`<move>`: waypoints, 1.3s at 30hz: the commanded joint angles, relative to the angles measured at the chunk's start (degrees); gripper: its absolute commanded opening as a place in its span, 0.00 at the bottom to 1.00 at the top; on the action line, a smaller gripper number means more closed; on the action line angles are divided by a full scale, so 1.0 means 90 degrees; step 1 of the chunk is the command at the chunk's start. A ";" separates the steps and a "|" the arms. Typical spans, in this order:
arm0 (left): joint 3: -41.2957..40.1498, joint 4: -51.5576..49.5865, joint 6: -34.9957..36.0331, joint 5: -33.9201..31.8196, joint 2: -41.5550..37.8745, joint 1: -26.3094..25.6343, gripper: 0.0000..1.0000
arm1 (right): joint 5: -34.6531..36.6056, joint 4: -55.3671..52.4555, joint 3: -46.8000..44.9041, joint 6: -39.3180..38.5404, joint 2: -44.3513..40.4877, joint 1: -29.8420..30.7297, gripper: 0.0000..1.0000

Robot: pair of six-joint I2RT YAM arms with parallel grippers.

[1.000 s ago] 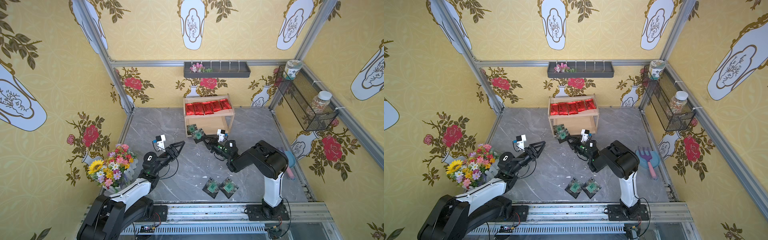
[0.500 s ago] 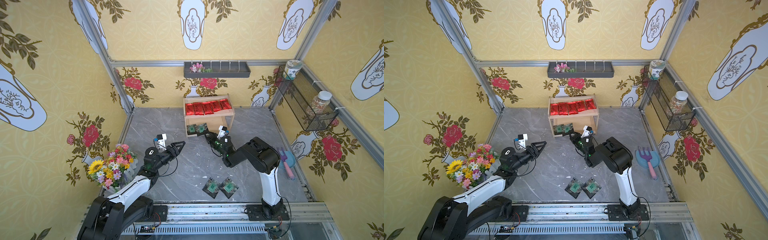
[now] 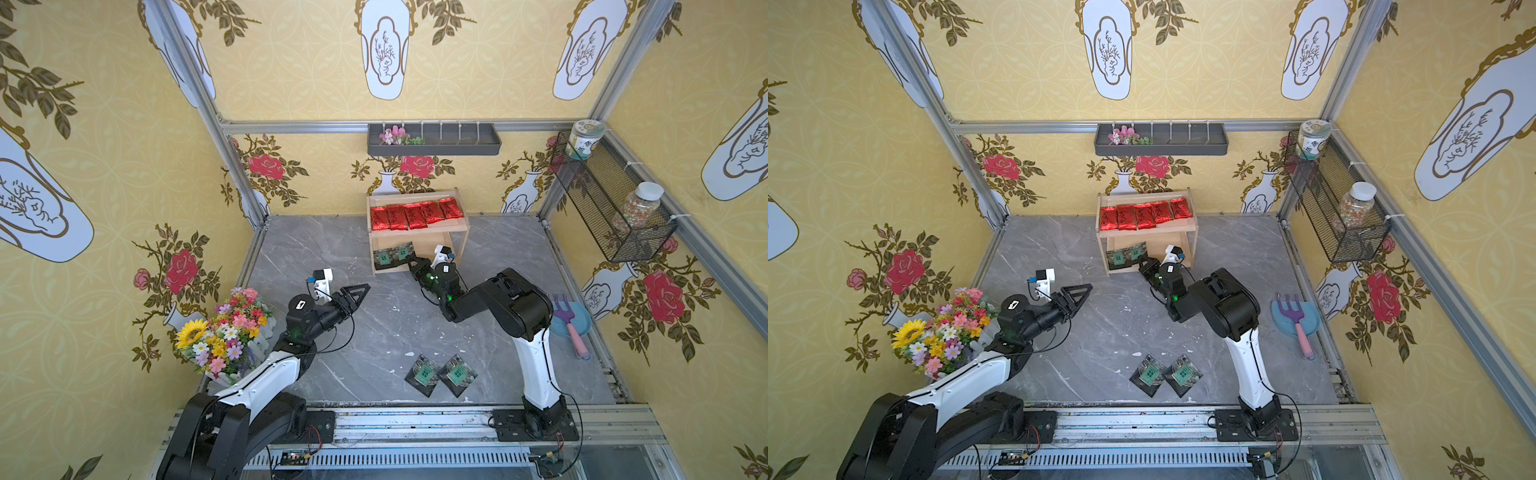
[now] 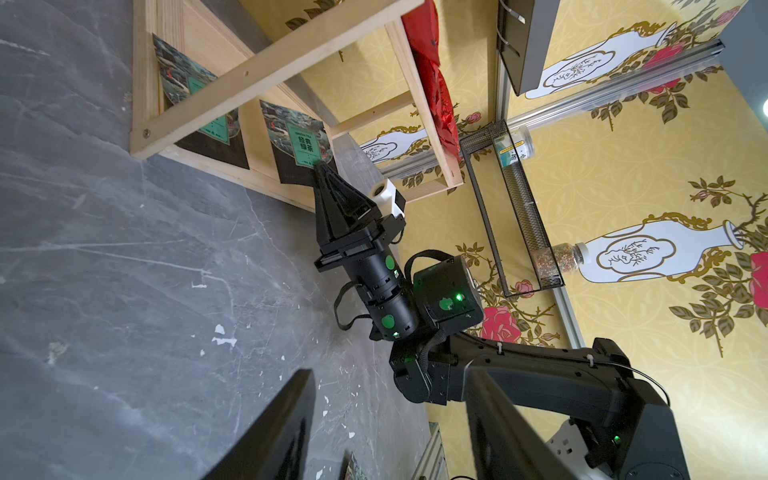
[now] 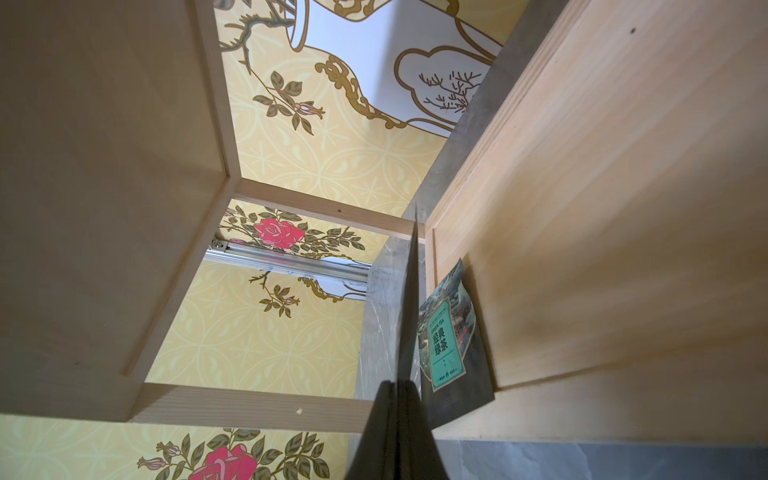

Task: Place the tea bags on the shelf by color
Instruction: Place the tea bag on the shelf.

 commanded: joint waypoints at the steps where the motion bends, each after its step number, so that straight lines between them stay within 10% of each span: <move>1: -0.0037 0.0109 0.0044 0.0093 0.0023 0.0016 0.63 | -0.0090 -0.0032 0.0100 -0.0114 0.0097 -0.0008 0.09; 27: -0.0040 0.0120 0.0054 0.0153 0.0076 0.0104 0.63 | -0.0164 -0.0136 0.0756 0.0171 0.0713 -0.0135 0.19; 39: -0.0079 0.0191 0.0036 0.0152 0.0066 0.0148 0.63 | 0.0075 -0.1517 0.0619 0.0072 0.0114 -0.0064 0.48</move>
